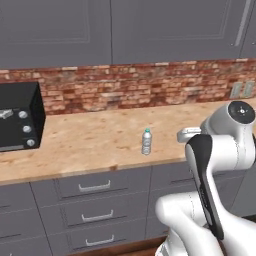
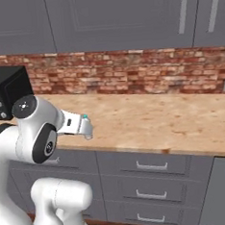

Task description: Take the bottled waters from the counter and place them in the freezer to freeze. Close the freezer door after placing the bottles.

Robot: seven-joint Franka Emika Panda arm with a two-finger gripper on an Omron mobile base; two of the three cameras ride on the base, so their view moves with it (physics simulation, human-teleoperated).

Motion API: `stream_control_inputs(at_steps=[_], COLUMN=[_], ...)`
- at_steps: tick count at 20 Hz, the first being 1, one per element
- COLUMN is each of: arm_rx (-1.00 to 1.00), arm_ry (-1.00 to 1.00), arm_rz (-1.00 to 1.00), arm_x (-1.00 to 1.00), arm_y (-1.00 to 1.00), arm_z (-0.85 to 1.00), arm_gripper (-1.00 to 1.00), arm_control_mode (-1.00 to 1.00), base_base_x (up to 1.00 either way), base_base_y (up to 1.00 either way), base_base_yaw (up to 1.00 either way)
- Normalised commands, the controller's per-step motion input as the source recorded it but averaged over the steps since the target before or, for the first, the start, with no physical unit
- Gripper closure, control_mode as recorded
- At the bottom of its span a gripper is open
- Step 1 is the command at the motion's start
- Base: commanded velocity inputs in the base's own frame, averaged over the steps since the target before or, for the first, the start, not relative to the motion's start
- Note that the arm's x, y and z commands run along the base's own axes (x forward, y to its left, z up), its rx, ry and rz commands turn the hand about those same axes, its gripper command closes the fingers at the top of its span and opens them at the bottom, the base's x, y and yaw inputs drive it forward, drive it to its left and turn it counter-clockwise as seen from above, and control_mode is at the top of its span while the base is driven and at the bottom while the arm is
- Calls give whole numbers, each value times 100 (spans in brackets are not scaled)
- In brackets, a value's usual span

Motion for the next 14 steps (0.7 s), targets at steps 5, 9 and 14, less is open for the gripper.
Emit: stream_control_inputs(at_steps=[5,9,14], arm_rx=[0,0,0], arm_ry=[0,0,0], arm_rz=[0,0,0], arm_x=[0,0,0], arm_y=[0,0,0], arm_z=[0,0,0], arm_gripper=[-100,-100,-100], arm_control_mode=[100,100,100], base_base_x=[19,24,11], base_base_y=[24,36,44], base_base_yaw=[6,4,0])
